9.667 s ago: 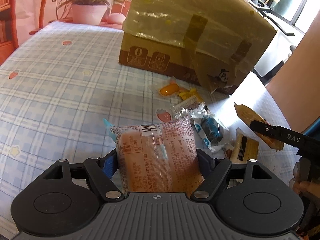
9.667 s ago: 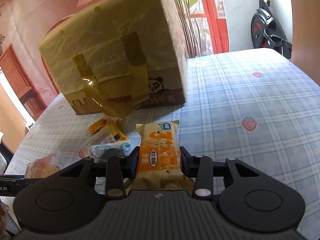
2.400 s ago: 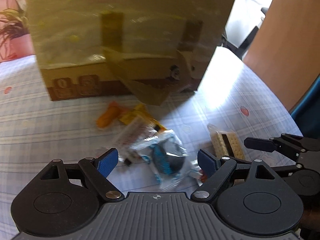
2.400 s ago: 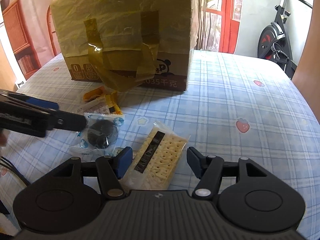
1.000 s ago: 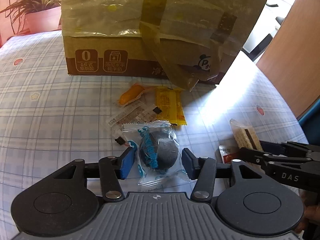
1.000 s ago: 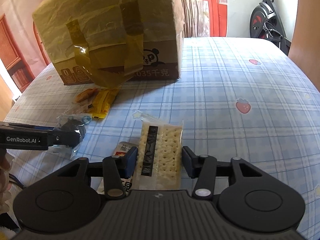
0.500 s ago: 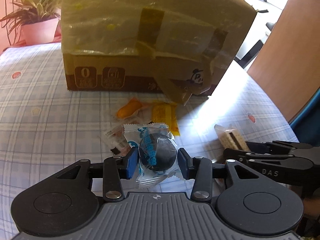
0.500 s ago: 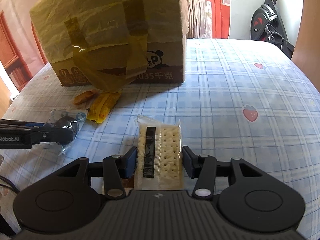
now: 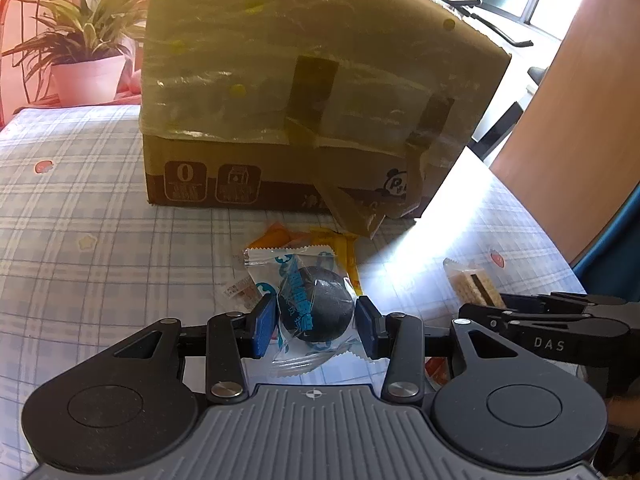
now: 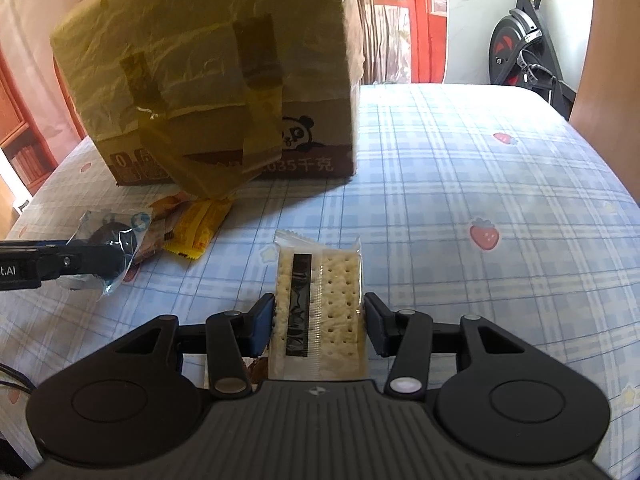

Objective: Organize snacks
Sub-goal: 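Lift the blue-wrapped snack and cracker pack and carry them over the box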

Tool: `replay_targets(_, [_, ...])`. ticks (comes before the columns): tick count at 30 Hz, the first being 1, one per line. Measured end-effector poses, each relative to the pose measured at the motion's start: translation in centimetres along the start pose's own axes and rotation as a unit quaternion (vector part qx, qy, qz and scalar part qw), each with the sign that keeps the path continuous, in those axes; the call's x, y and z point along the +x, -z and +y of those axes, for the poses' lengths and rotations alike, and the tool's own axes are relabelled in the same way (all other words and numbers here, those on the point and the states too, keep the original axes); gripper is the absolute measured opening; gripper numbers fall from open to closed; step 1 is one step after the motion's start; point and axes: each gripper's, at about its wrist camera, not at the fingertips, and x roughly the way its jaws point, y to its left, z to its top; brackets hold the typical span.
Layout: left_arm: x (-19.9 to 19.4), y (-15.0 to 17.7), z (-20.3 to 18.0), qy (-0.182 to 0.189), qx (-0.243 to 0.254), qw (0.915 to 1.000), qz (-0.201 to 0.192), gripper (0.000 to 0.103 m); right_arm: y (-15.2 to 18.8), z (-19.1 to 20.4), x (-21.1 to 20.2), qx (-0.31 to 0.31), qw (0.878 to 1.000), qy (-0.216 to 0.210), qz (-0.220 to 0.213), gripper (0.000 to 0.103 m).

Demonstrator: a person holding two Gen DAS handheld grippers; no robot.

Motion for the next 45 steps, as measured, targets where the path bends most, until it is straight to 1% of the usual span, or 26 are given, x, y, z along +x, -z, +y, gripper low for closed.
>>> replay_targets(7, [-1.8,-0.5,0.2,-0.006,0.001,0.9996,-0.028,0.045,-1.3,0.2,-1.7,-0.001,0.999,-0.011,-0.030,0.050])
replay_targets(11, [-3.0,-0.8,0.7,-0.017,0.003,0.9988,-0.046,0.045,-2.2,0.9,-2.6,-0.006,0.998,-0.022,-0.050,0.050])
replay_targets(20, [-4.7,-1.0,1.9,-0.034,-0.006,0.9974,-0.063,0.045,-4.0,2.7,-4.2,-0.026,0.995,-0.046,-0.079,0.050])
replay_targets(25, [-6.3,-1.9,2.0,-0.034,0.003,0.9959,-0.083,0.045,-5.3,3.5,-5.1,-0.035,0.993,-0.055,-0.100,0.050])
replay_targets(29, [-8.1,-3.8,1.8,-0.026,0.012,0.9935,-0.110,0.045,-7.1,3.6,-6.3,-0.032,0.989,-0.063,-0.126,0.050])
replay_targets(36, [-10.8,-8.3,0.3,0.000,0.040,0.9853,-0.166,0.045,-11.2,3.6,-9.2,-0.036,0.980,-0.075,-0.181,0.050])
replay_targets(41, [-11.1,-11.7,-1.1,0.012,0.054,0.9793,-0.195,0.045,-14.4,3.6,-9.8,-0.046,0.974,-0.075,-0.208,0.050])
replay_targets(45, [-10.2,-14.4,-2.0,0.027,0.063,0.9767,-0.204,0.045,-16.8,3.7,-9.4,-0.054,0.971,-0.072,-0.220,0.050])
